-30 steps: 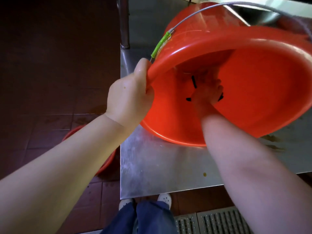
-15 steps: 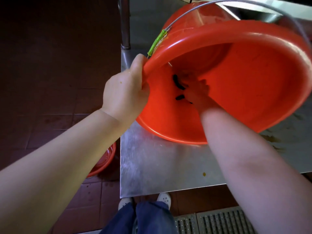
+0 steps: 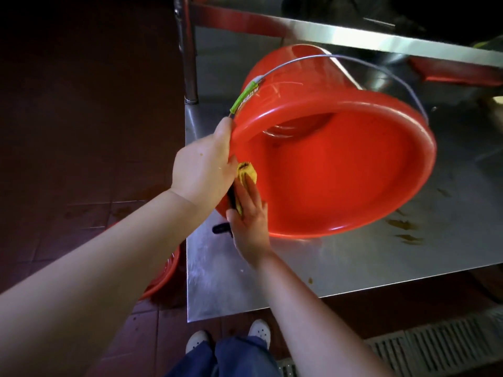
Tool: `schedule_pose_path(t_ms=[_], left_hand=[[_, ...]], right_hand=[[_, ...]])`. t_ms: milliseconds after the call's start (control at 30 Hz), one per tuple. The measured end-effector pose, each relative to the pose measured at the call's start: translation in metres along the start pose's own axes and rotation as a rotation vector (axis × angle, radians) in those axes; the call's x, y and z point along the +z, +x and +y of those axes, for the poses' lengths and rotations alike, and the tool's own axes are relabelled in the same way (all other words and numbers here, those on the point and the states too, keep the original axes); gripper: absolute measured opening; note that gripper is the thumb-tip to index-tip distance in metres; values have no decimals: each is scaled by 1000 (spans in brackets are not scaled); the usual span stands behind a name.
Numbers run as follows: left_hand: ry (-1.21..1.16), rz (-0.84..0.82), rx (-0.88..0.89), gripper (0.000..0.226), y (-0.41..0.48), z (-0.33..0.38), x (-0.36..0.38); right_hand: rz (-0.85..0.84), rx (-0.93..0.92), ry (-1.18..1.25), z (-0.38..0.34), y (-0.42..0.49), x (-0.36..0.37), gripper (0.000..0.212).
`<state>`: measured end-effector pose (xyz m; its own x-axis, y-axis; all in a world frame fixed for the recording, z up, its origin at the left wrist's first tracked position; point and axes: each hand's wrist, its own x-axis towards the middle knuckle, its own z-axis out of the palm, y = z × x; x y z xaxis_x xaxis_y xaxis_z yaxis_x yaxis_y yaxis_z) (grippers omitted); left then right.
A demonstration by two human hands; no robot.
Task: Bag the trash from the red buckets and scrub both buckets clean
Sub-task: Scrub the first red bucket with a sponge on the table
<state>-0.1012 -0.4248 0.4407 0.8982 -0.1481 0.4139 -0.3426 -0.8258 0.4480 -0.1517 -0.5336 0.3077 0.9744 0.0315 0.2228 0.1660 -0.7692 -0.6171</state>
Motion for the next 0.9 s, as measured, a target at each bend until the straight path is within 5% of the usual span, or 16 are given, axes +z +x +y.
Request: schedule_pose_path(t_ms=[167, 267, 367, 433, 567, 633, 700, 800, 900], left_hand=[[-7, -36, 32, 22, 2, 5, -9], [-9, -50, 40, 19, -2, 14, -10], [-1, -24, 16, 20, -6, 19, -8], [2, -24, 14, 16, -7, 23, -8], [27, -21, -4, 21, -7, 31, -10], [76, -29, 0, 20, -6, 29, -13], [117, -28, 30, 14, -3, 24, -22], [166, 44, 171, 24, 6, 18, -36], [149, 42, 242, 36, 10, 18, -44]], right_hand=[[-62, 48, -730, 78, -16, -72, 67], [-32, 299, -810, 83, -21, -101, 63], [41, 603, -571, 49, -22, -75, 68], [-56, 725, -309, 17, -17, -51, 72], [-83, 561, 526, -37, -1, -23, 69], [-90, 407, 590, -42, -9, -17, 67], [-174, 314, 430, -29, -11, -23, 67], [-356, 340, -177, 9, -10, -52, 73], [-233, 329, -546, 36, -14, -79, 74]])
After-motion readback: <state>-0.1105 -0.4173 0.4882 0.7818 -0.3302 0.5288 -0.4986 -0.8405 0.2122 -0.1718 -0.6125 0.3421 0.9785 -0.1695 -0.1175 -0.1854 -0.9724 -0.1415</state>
